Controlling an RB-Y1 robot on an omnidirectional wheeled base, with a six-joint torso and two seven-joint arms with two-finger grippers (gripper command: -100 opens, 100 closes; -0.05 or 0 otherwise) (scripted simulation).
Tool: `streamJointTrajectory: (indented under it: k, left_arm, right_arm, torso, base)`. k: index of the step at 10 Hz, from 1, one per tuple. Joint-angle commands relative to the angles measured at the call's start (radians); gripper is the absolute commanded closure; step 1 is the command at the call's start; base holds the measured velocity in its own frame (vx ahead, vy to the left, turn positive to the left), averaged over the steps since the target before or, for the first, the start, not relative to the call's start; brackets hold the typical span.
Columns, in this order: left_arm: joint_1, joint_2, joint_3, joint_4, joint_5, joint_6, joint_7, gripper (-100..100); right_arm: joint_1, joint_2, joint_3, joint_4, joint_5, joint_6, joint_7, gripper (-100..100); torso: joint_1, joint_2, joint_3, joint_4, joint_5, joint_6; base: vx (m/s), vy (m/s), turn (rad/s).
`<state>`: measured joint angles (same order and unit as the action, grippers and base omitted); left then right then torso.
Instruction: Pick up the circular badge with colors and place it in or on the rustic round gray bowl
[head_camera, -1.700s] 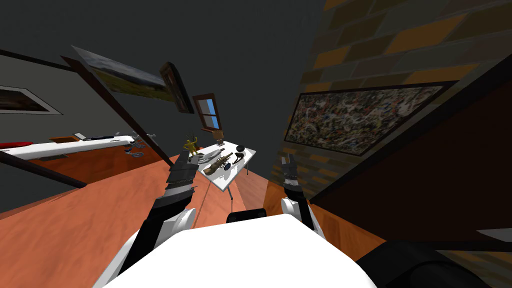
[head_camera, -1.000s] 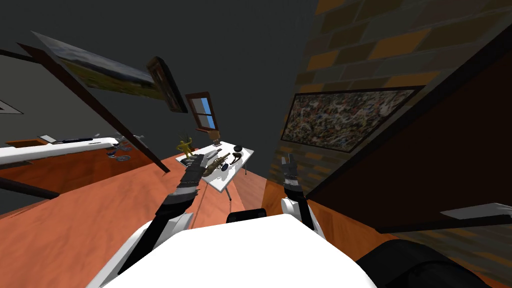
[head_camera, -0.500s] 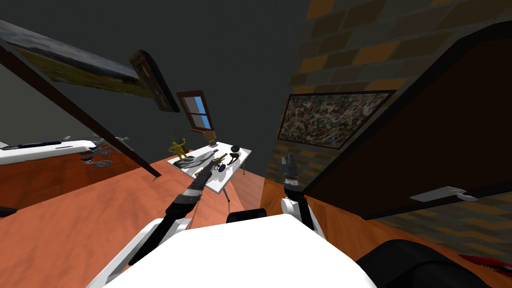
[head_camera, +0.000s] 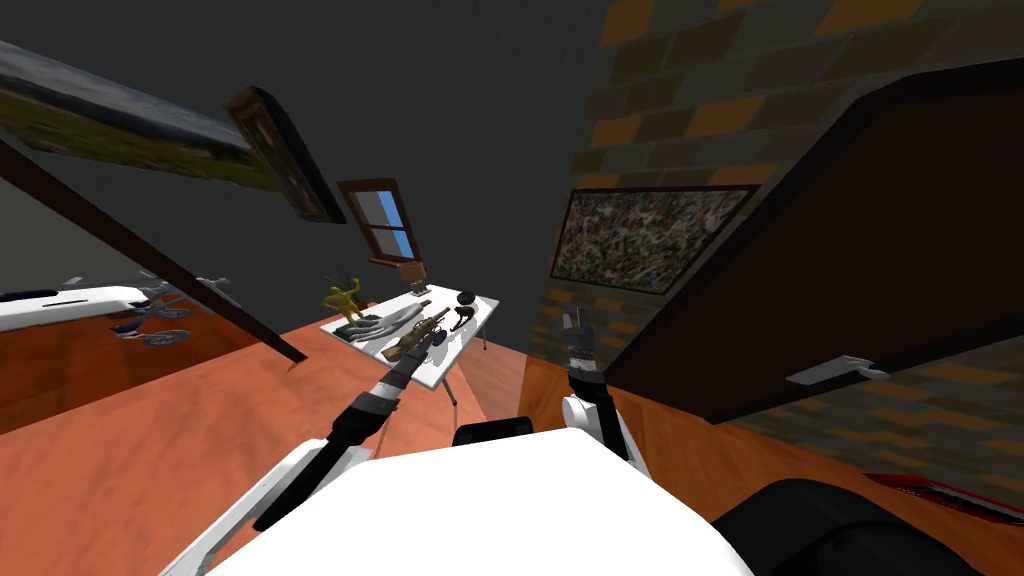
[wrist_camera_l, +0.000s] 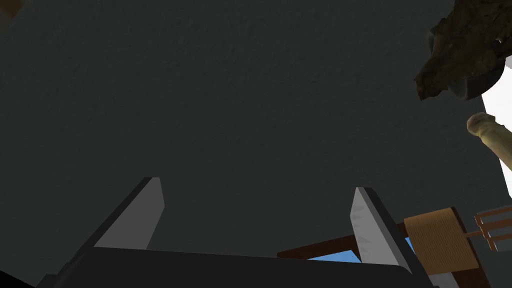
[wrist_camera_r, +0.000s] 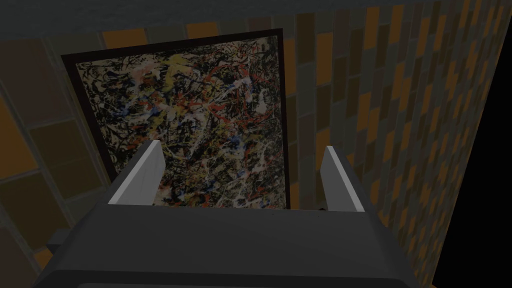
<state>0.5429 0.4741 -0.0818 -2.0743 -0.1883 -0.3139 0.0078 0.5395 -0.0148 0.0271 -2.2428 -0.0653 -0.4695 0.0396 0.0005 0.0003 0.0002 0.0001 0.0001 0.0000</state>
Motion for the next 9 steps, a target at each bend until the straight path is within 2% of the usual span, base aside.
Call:
streamJointTrajectory:
  k: [1,4,5,7,8,9]
  left_arm:
    - [0.001,0.050,-0.025,0.040,-0.019,0.016,0.012,-100]
    - [0.004,0.141,-0.053,0.096,-0.038,0.032,0.029,-100]
    - [0.004,0.149,-0.053,0.096,-0.038,0.032,0.029,-100]
    - [0.007,0.221,-0.080,0.152,-0.053,0.046,0.044,-100]
    - [0.007,0.239,-0.080,0.156,-0.053,0.046,0.044,-100]
    - [0.009,0.278,-0.093,0.187,-0.058,0.052,0.050,-100]
  right_arm:
    - [0.000,0.000,0.000,0.000,0.000,0.000,0.000,0]
    - [0.000,0.000,0.000,0.000,0.000,0.000,0.000,0]
    - [0.000,0.000,0.000,0.000,0.000,0.000,0.000,0]
    - [0.000,0.000,0.000,0.000,0.000,0.000,0.000,0]
    - [0.000,0.000,0.000,0.000,0.000,0.000,0.000,0]
    - [0.000,0.000,0.000,0.000,0.000,0.000,0.000,0]
  torso:
    - [0.000,0.000,0.000,0.000,0.000,0.000]
    - [0.000,0.000,0.000,0.000,0.000,0.000]
    - [0.000,0.000,0.000,0.000,0.000,0.000]
    - [0.000,0.000,0.000,0.000,0.000,0.000]
    - [0.000,-0.001,0.000,0.000,0.000,0.000]
    - [0.000,-0.001,0.000,0.000,0.000,0.000]
  base:
    - [-0.006,-0.002,-0.140]
    - [-0.004,-0.002,-0.112]
    - [0.000,-0.002,-0.061]
    - [0.002,-0.007,-0.142]
    - [0.002,-0.003,-0.090]
    - [0.003,-0.007,-0.121]
